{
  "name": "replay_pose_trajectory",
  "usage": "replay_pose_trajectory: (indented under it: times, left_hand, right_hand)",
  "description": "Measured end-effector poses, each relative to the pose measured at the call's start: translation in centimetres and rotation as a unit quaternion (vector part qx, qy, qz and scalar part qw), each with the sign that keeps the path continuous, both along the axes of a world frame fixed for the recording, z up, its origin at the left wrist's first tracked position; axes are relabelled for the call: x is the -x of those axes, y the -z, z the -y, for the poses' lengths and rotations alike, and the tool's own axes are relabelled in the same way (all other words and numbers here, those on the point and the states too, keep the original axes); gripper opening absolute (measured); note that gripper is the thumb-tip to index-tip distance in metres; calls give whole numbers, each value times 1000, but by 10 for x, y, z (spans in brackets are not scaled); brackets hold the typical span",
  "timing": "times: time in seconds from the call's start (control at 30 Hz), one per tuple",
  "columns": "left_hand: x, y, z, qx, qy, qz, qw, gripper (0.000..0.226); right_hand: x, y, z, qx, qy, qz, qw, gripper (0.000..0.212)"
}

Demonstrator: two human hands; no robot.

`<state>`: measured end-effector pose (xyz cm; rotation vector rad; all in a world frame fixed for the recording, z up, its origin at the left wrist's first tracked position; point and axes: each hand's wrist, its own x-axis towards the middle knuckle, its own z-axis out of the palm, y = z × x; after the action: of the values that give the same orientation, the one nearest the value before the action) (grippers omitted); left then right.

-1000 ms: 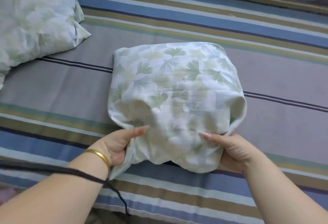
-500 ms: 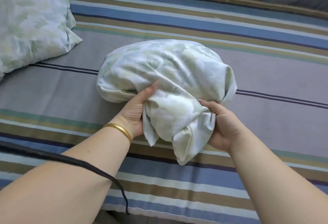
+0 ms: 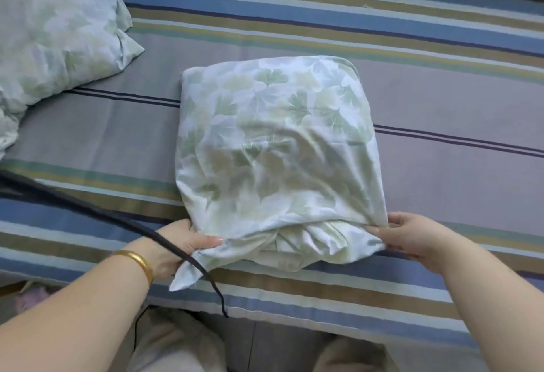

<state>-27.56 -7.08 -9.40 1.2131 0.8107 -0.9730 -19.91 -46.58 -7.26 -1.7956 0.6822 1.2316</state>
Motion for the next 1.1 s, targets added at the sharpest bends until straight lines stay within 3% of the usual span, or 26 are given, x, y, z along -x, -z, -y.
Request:
replay_pose_trajectory:
  times: [0.07,0.17,0.3,0.4,0.47,0.5,0.57,0.63,0.67,0.77,0.83,0.9,0.97,1.03,1.1]
  left_hand:
    - [10,-1,-7,-53,44,-2,998,46]
    - [16,0,-12,-110,100,6,989,29]
    - [18,0,-16,-135,135,-3,982,37]
    - [18,-3,-24,-183,185,-2,966,49]
    - [19,-3,-33,-240,247,-5,939,59]
    - [19,-3,-37,-268,285,-9,920,62]
    - [17,-6,-42,-299,367,-19,881,70]
    - [11,-13,-43,-305,439,-30,845,84]
    - [7,-15,-43,-294,437,-28,850,92]
    - [-11,-23,-43,-257,326,-1,910,109]
    - [-23,-27,-37,-252,282,23,926,104]
    - [-28,-28,-27,-255,268,27,928,91]
    - [-27,-24,-21,-264,277,18,924,81]
    - [-28,-21,-18,-244,257,0,935,83]
    - [-40,-25,-18,-196,153,-17,968,95]
  right_hand:
    - [3,-2,-4,56,-42,-10,997,46]
    - [8,-1,-22,38,-29,-55,997,58]
    - [19,13,-50,13,-28,-35,999,73]
    - [21,16,-44,84,-154,10,984,89]
    - [21,10,-29,167,-296,6,940,84]
    - [19,7,-22,196,-319,1,927,74]
    - [15,5,-14,227,-314,10,922,61]
    - [9,2,-16,238,-296,25,925,75]
    - [6,1,-19,225,-274,16,935,90]
    - [3,-2,-41,138,-133,-38,981,122]
    - [8,4,-52,151,-112,-15,982,120]
    - [16,11,-56,216,-152,35,964,106]
    - [21,11,-51,232,-166,20,958,97]
    - [14,1,-46,203,-124,-28,971,101]
    - [-3,-14,-42,154,-69,-40,985,113]
